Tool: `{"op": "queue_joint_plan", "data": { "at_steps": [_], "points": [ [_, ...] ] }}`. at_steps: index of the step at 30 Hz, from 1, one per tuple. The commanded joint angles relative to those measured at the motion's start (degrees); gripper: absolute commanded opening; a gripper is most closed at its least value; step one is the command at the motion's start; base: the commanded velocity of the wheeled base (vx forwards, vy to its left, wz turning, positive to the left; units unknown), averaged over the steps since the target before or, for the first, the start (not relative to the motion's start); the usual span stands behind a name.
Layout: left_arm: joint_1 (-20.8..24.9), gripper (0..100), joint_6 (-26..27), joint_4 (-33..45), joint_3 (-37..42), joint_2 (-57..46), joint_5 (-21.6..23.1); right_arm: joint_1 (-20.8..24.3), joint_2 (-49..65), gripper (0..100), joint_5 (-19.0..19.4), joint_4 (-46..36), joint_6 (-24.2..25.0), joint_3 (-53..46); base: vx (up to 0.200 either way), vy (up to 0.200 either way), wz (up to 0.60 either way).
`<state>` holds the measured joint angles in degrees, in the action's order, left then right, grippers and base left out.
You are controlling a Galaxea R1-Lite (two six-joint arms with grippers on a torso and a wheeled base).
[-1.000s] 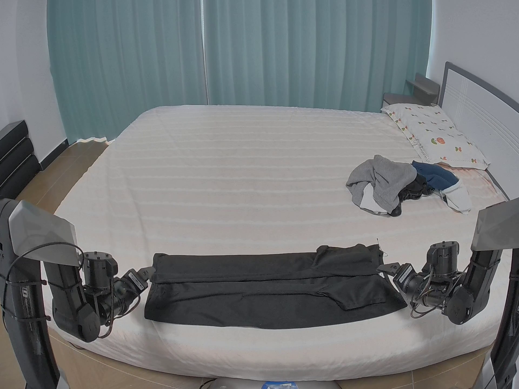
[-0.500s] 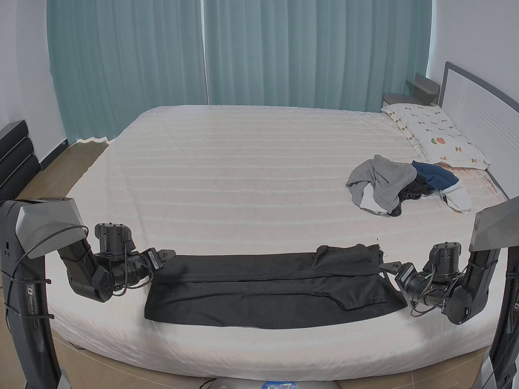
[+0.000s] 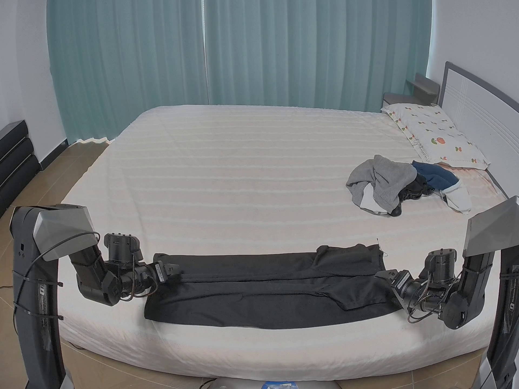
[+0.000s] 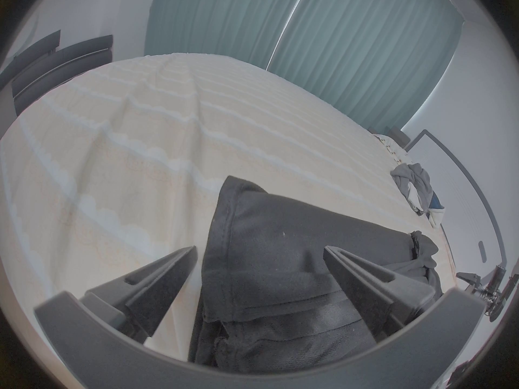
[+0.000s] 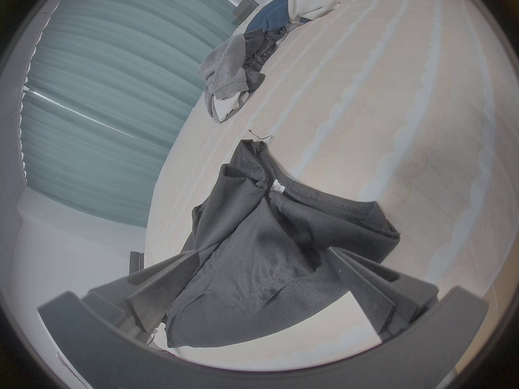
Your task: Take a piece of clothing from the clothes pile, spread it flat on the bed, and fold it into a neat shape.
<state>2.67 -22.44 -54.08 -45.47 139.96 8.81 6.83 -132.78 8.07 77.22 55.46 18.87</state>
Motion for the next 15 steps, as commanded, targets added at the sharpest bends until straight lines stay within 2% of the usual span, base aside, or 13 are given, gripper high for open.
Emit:
{"op": "queue_joint_plan", "data": {
  "at_steps": [1, 12, 13, 15],
  "points": [
    [0.32, 100, 0.38, -0.15, 0.82, 0.49, -0.02, 0.38, -0.37, 100, -0.07, 0.04, 0.00, -0.15, 0.000, 0.000, 0.00],
    [0.93, 100, 1.88, -0.24, 1.26, 1.19, -0.02, 0.47, -0.37, 100, -0.16, 0.04, 0.00, -0.15, 0.000, 0.000, 0.00],
    [0.93, 0, 2.05, -0.24, 1.26, 1.19, -0.02, 0.47, -0.37, 100, -0.16, 0.04, 0.00, -0.15, 0.000, 0.000, 0.00],
    [0.93, 0, 2.14, -0.50, 1.70, 1.02, -0.02, 0.47, -0.37, 100, -0.16, 0.04, 0.00, -0.15, 0.000, 0.000, 0.00]
  ]
}}
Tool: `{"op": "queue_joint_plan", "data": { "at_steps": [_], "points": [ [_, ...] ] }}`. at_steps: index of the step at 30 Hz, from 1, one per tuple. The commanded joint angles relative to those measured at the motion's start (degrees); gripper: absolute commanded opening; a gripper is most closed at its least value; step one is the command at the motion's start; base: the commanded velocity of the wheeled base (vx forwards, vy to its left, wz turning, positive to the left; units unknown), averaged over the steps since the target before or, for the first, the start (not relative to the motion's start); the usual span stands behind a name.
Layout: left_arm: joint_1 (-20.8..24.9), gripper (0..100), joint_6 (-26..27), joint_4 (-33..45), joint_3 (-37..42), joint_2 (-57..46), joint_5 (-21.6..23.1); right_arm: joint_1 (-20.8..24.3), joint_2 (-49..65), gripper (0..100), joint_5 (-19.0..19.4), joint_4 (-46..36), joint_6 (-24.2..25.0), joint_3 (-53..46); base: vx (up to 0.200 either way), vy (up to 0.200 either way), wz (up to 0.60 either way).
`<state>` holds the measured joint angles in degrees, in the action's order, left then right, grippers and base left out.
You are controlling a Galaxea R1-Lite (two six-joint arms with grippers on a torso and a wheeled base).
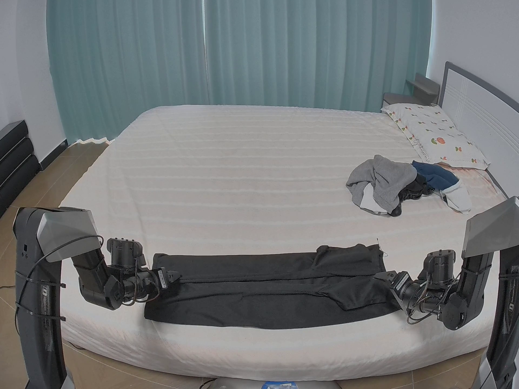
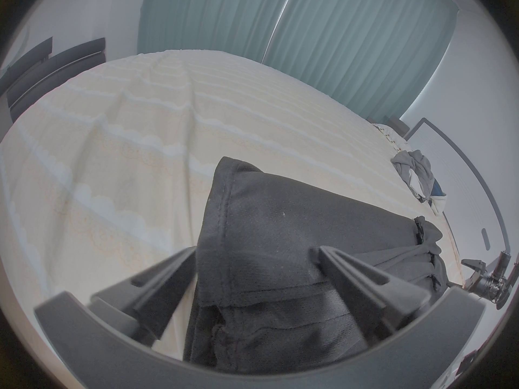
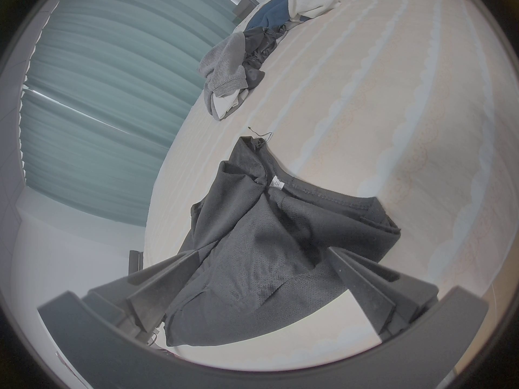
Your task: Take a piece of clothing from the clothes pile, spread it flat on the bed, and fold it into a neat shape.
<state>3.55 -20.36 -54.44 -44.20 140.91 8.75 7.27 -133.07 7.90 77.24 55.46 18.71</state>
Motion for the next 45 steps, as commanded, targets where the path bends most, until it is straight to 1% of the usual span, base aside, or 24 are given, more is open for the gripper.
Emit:
{"op": "queue_joint_plan", "data": {
  "at_steps": [1, 10, 18, 23, 25, 26, 39, 41, 45],
  "points": [
    [0.06, 0, -0.03, -0.49, 0.43, -0.02, -0.05, 0.03, -0.08, 100, 0.01, 0.02, 0.00, 0.01, 0.000, 0.000, 0.00],
    [-0.12, 0, -0.56, -3.92, 2.46, -1.25, -0.14, 0.03, -0.08, 100, 0.01, 0.02, 0.00, 0.01, 0.000, 0.000, 0.00],
    [-0.65, 0, -0.74, -4.00, 3.07, -2.66, -0.05, -0.06, -0.08, 100, 0.10, 0.02, 0.00, 0.01, 0.000, 0.000, 0.00],
    [-0.82, 0, -2.84, -4.09, 2.98, -3.36, -0.05, 0.03, -0.08, 100, 0.10, 0.02, 0.00, 0.01, 0.000, 0.000, 0.00],
    [-1.09, 0, -3.20, -4.09, 3.16, -4.07, -0.05, -0.06, -0.08, 100, 0.10, 0.02, 0.00, 0.01, -0.200, 0.000, 0.00],
    [-1.09, 0, -3.28, -4.00, 3.25, -4.15, -0.05, -0.06, -0.08, 100, 0.10, 0.10, 0.00, 0.01, -0.200, 0.000, 0.00],
    [-1.00, 0, -3.37, -4.09, 2.46, -3.63, 0.04, 0.03, -0.08, 100, 0.10, 0.02, 0.00, 0.01, 0.000, 0.000, 0.00],
    [-1.00, 0, -3.99, -4.09, 2.19, -3.63, 0.04, -0.06, -0.08, 100, 0.01, 0.02, 0.00, 0.01, 0.000, 0.000, 0.00],
    [-0.56, 0, -7.24, -4.09, 1.22, -3.98, -0.05, 0.03, -0.08, 100, 0.10, 0.10, 0.00, 0.01, 0.000, 0.000, 0.00]
  ]
}}
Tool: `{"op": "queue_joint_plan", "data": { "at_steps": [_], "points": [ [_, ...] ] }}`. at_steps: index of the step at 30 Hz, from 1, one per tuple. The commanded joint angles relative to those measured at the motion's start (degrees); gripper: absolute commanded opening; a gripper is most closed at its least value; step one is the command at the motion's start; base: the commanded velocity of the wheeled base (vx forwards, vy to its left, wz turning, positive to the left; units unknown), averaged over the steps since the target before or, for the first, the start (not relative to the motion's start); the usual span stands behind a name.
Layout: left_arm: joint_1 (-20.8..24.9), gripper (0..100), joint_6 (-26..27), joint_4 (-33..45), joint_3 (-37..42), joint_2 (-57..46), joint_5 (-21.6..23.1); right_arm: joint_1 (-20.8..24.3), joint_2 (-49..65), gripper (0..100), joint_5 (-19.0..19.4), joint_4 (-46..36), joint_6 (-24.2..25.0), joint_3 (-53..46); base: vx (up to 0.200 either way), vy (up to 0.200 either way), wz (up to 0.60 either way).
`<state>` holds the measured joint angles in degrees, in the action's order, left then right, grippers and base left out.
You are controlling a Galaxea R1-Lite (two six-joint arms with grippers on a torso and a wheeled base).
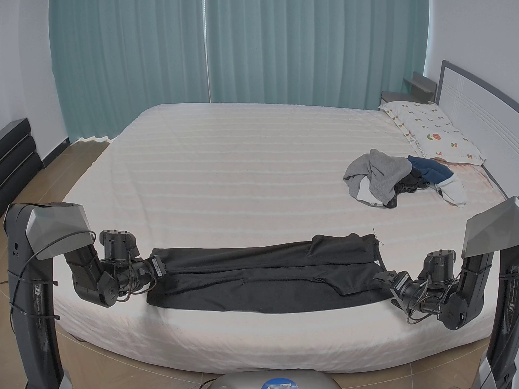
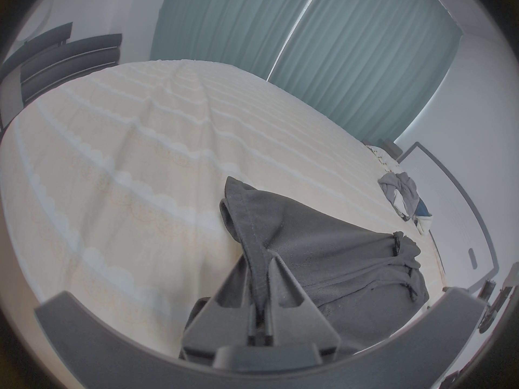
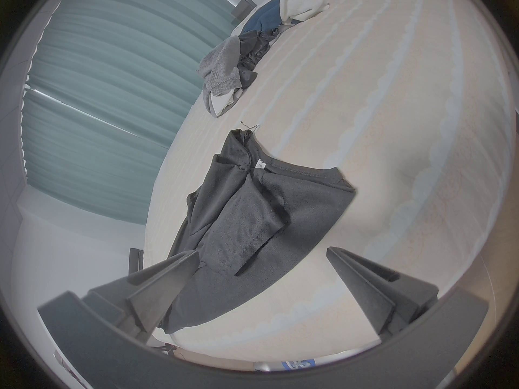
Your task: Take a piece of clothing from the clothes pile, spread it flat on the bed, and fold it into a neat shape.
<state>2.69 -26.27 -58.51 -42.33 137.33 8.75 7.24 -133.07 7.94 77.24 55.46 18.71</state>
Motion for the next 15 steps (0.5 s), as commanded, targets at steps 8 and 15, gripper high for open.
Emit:
{"op": "queue_joint_plan", "data": {
  "at_steps": [8, 15],
  "points": [
    [0.82, 0, -4.05, 0.07, -0.83, -0.57, -0.05, 0.05, -0.08, 100, 0.06, 0.02, 0.00, 0.01, 0.000, 0.000, 0.00],
    [2.05, 0, -6.25, -0.02, -0.83, -1.10, -0.05, -0.03, -0.08, 100, 0.15, 0.02, 0.00, 0.10, 0.000, 0.000, 0.00]
  ]
}}
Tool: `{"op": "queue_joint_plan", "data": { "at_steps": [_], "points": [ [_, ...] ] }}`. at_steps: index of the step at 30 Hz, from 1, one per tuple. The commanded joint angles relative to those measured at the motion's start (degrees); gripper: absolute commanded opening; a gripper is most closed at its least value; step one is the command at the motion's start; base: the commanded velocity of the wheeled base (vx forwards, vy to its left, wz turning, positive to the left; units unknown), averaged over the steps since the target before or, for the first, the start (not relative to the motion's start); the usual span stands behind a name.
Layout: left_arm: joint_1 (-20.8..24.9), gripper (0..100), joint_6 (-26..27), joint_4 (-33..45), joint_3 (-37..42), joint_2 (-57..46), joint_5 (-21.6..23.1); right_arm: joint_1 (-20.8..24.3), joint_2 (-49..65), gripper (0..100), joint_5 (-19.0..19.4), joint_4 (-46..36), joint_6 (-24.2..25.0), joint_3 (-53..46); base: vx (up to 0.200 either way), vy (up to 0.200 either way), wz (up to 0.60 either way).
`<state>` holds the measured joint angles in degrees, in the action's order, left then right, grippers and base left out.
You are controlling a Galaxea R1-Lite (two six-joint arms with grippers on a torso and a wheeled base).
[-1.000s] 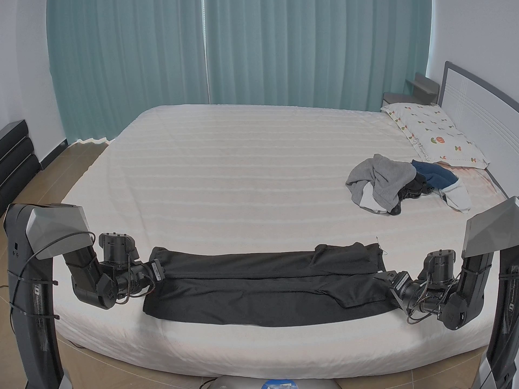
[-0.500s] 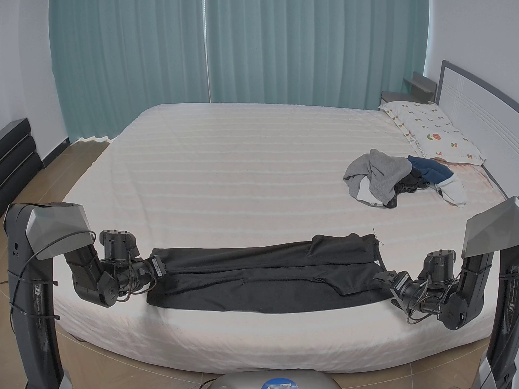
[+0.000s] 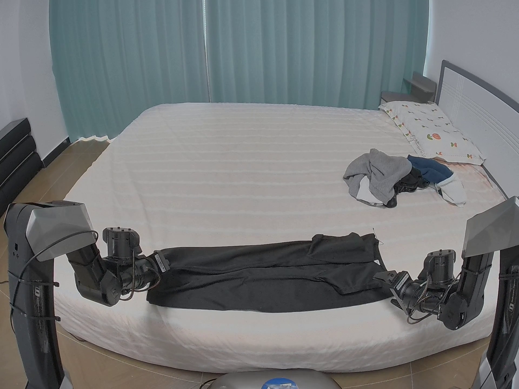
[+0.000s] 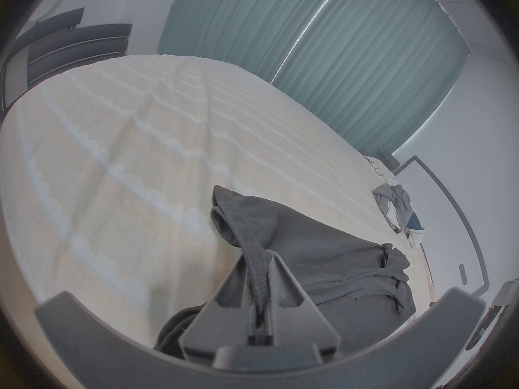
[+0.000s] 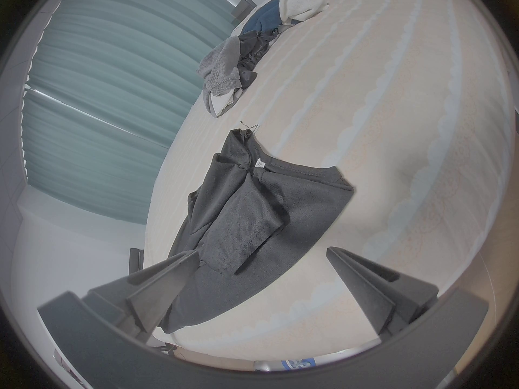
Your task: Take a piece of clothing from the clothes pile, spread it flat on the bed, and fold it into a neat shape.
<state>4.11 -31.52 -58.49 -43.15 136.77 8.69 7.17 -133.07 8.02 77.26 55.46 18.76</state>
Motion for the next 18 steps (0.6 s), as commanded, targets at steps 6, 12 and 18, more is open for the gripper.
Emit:
{"op": "queue_joint_plan", "data": {
  "at_steps": [6, 12, 18],
  "points": [
    [2.48, 0, -5.65, 0.04, 0.00, -3.35, -1.05, 0.04, -0.08, 100, 0.06, -0.01, 0.00, 0.05, 0.000, 0.000, 0.00],
    [4.33, 0, -9.34, 0.13, 0.09, -5.02, -2.01, -0.05, 0.01, 100, 0.06, 0.08, 0.00, 0.05, 0.000, 0.000, 0.00],
    [4.94, 0, -9.43, 0.13, 0.62, -5.37, -2.01, -0.05, 0.01, 100, 0.15, -0.01, 0.00, 0.05, 0.000, 0.000, 0.00]
  ]
}}
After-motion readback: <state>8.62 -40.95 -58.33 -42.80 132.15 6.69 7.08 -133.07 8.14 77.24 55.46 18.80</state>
